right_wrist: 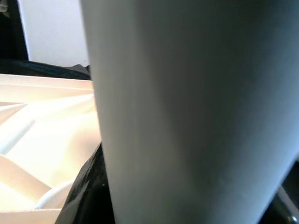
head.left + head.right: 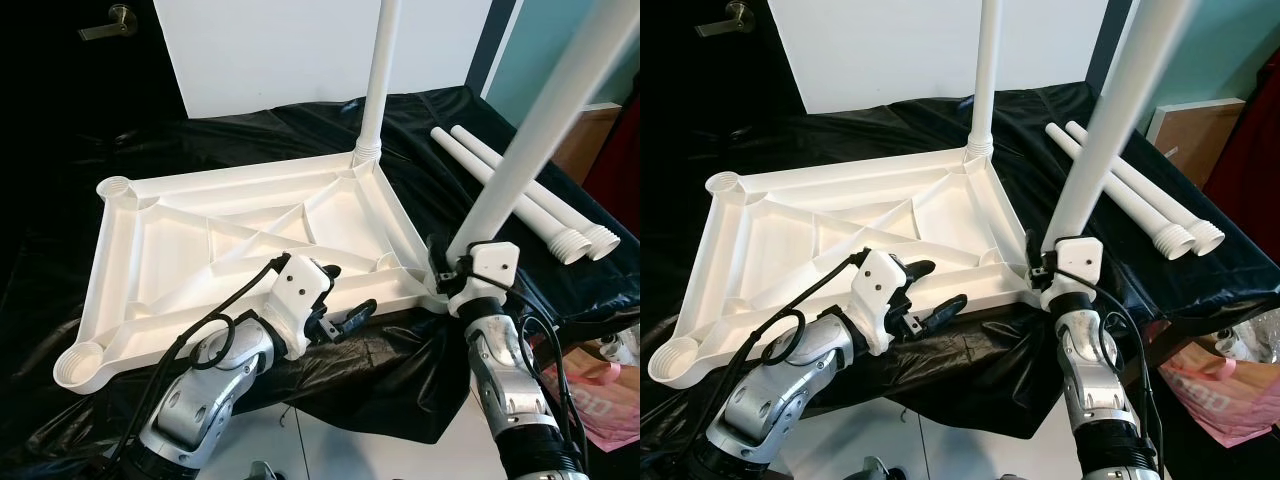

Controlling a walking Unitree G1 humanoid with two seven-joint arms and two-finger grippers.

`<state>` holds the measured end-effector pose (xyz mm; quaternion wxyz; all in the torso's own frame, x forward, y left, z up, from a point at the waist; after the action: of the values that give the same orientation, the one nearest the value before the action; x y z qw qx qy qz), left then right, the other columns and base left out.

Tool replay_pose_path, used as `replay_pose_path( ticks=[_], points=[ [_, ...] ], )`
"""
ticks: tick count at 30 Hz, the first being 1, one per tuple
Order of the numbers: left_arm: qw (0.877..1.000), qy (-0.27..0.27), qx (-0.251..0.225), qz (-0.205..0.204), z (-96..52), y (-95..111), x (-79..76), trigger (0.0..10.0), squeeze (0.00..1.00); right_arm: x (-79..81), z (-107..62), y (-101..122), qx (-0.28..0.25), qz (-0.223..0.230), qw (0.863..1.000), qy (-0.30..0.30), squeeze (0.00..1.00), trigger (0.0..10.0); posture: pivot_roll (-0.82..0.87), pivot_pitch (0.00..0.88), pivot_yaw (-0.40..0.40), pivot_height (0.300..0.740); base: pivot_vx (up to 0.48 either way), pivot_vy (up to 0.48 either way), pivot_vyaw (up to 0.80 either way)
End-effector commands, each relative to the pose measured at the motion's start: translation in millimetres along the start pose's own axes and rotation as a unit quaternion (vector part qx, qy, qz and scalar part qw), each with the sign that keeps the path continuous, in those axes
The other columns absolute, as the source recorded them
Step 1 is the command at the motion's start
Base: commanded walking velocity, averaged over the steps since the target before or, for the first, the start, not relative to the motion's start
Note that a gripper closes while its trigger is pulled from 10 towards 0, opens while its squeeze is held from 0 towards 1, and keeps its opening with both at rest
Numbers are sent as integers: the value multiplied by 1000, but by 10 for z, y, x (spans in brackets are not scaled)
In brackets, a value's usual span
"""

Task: Building children table

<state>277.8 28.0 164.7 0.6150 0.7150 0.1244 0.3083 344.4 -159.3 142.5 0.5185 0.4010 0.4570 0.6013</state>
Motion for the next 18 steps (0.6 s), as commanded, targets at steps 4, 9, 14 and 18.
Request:
replay_pose_path(
  ticks=[4,9,14,18],
  points=[
    [999,-34,-3,5,16,27,-69,10000,0,57,-162,-383,75,7,997,27,0,10000,-8,68,-11,740,0,0,0],
    [999,-34,-4,4,17,33,-66,10000,0,17,-174,-448,90,38,995,23,0,10000,-9,64,-11,740,0,0,0],
    [999,-35,-5,6,24,36,-66,10000,0,-2,-163,-536,114,93,989,24,0,10000,-10,61,-9,740,0,0,0],
    [999,-36,-6,5,26,43,-67,10000,0,-4,-144,-548,117,98,988,31,0,10000,-8,64,-7,740,0,0,0]
  ],
)
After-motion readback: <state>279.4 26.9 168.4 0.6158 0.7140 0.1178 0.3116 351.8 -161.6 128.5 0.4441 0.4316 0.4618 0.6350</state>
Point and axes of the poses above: a point about 5 cm out from each wrist's last joint towards the gripper, its own z axis pointing out of the wrist towards the gripper, its own y axis along the axis of the wrist's last joint, x = y × z, the point moved 5 cm from there along z, pointing out of the wrist towards the gripper, and after that the axes turned 8 degrees about z, right-handed, at the moved point
